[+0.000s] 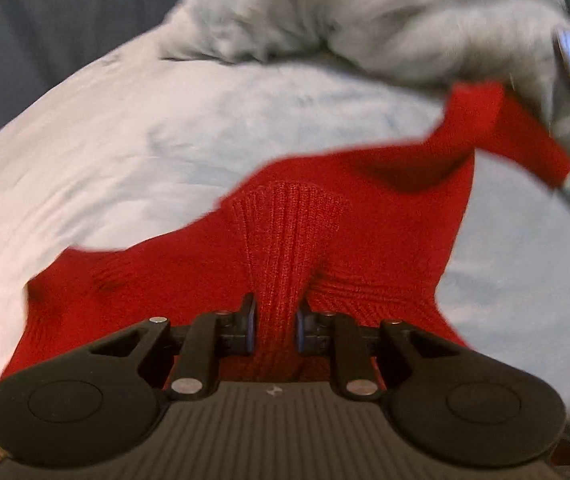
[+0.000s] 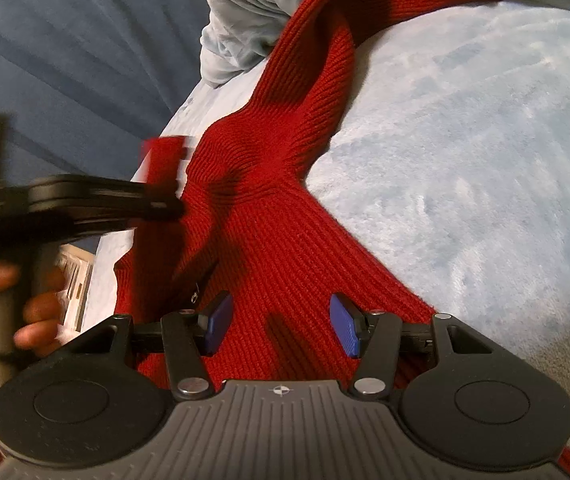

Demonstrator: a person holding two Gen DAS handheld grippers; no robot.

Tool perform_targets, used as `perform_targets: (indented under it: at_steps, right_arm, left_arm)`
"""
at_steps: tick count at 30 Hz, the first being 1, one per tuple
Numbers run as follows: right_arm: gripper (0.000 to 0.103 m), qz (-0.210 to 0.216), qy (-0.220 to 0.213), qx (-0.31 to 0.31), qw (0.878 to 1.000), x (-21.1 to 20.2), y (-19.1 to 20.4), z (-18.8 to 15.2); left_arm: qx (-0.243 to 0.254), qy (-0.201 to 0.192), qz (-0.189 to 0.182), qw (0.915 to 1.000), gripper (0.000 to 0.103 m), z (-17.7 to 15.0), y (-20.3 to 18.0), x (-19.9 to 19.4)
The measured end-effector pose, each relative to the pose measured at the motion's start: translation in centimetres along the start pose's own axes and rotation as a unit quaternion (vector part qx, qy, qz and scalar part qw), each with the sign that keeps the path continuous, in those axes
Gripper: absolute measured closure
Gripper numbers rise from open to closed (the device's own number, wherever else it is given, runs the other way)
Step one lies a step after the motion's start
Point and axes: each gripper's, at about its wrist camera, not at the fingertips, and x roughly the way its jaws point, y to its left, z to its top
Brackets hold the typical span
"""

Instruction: Fold small clothes

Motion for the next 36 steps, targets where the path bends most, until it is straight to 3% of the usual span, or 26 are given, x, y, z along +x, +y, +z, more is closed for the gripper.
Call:
perform_targets:
  at_steps: [3, 5, 6, 8, 10, 11, 12, 13, 14, 15, 16, 17, 18, 21, 24, 26, 28, 30, 32, 34, 36]
  right_arm:
    - [0.047, 0.001, 0.002, 0.007, 1.0, -0.1, -0.1, 0.1]
    - [0.047, 0.0, 0.003, 0.009, 1.0, -0.1, -0.1, 0.1]
    - [0.047, 0.0, 0.003, 0.011, 1.0, -0.1, -0.1, 0.1]
    - [0.047, 0.0, 0.004, 0.013, 1.0, -0.1, -0.1, 0.1]
    - [0.047, 0.001, 0.005, 0.015, 1.0, -0.1, -0.2, 0.1]
    - [0.047, 0.001, 0.005, 0.016, 1.0, -0.2, -0.2, 0.1]
    - [0.047, 0.001, 0.005, 0.017, 1.0, -0.1, -0.2, 0.1]
    - [0.047, 0.001, 0.005, 0.017, 1.0, -0.1, -0.2, 0.2]
    - [0.047, 0.002, 0.005, 0.018, 1.0, -0.2, -0.2, 0.2]
    - [0.047, 0.003, 0.005, 0.019, 1.0, -0.2, -0.3, 0.2]
    - [0.047, 0.004, 0.006, 0.02, 1.0, -0.2, -0.3, 0.2]
    - [0.047, 0.005, 0.006, 0.022, 1.0, -0.2, -0.4, 0.2]
    - [0.047, 0.007, 0.007, 0.026, 1.0, -0.2, -0.5, 0.3]
    - [0.047, 0.014, 0.008, 0.042, 0.999, -0.3, -1.0, 0.4]
    - [0.047, 0.016, 0.008, 0.048, 0.999, -0.2, -1.0, 0.5]
    - [0.047, 0.014, 0.007, 0.046, 0.999, -0.2, -0.9, 0.4]
    - [0.047, 0.014, 0.006, 0.046, 0.999, -0.2, -0.9, 0.4]
    - [0.047, 0.013, 0.005, 0.045, 0.999, -0.2, -0.9, 0.2]
    - [0.047, 0.009, 0.004, 0.04, 0.999, -0.2, -0.7, 0.1]
    - [0.047, 0.007, 0.002, 0.034, 0.999, -0.1, -0.5, 0.0]
    - [0.047, 0.005, 0.001, 0.03, 1.0, -0.1, -0.4, 0.0]
  left_arm:
    - [-0.081, -0.012, 0.042, 0.9958, 0.084, 0.0, 3.3, -3.5]
    - [-0.154, -0.03, 0.104, 0.9822, 0.084, 0.6, 6.4, -5.8]
    - [-0.189, -0.041, 0.133, 0.972, 0.084, 0.8, 7.8, -6.8]
    - [-0.282, -0.069, 0.2, 0.9359, 0.084, 1.5, 10.8, -8.8]
    - [-0.345, -0.097, 0.221, 0.9071, 0.084, 1.8, 11.9, -10.1]
    - [-0.363, -0.109, 0.221, 0.8984, 0.084, 2.0, 11.4, -10.2]
    - [-0.365, -0.11, 0.212, 0.9, 0.083, 2.2, 10.4, -9.9]
    - [-0.357, -0.1, 0.187, 0.9098, 0.081, 2.6, 9.0, -9.0]
    - [-0.346, -0.078, 0.142, 0.9242, 0.064, 2.7, 7.2, -7.4]
    - [-0.339, -0.053, 0.089, 0.9351, 0.03, 2.7, 5.5, -5.9]
    - [-0.332, -0.027, 0.033, 0.9424, 0.011, 2.4, 3.8, -4.6]
    - [-0.319, -0.006, -0.01, 0.9476, 0.001, 2.1, 2.3, -3.6]
    - [-0.303, -0.005, -0.031, 0.9525, 0.001, 1.4, 0.7, -3.1]
    - [-0.246, -0.016, -0.047, 0.9681, 0.001, -0.3, -1.8, -3.0]
    - [-0.223, -0.026, -0.057, 0.9729, 0.001, -2.4, -1.4, -3.6]
    - [-0.22, -0.049, -0.032, 0.9737, 0.001, -3.7, 0.8, -4.4]
    - [-0.22, -0.089, 0.039, 0.9706, 0.0, -5.1, 3.7, -6.0]
    - [-0.232, -0.108, 0.101, 0.9614, 0.001, -6.5, 7.4, -7.0]
    - [-0.23, -0.086, 0.095, 0.9648, 0.002, -7.4, 10.6, -6.8]
    - [-0.197, -0.045, 0.073, 0.9766, 0.015, -8.1, 12.8, -5.7]
    - [-0.167, -0.02, 0.09, 0.9817, 0.018, -8.8, 13.2, -4.5]
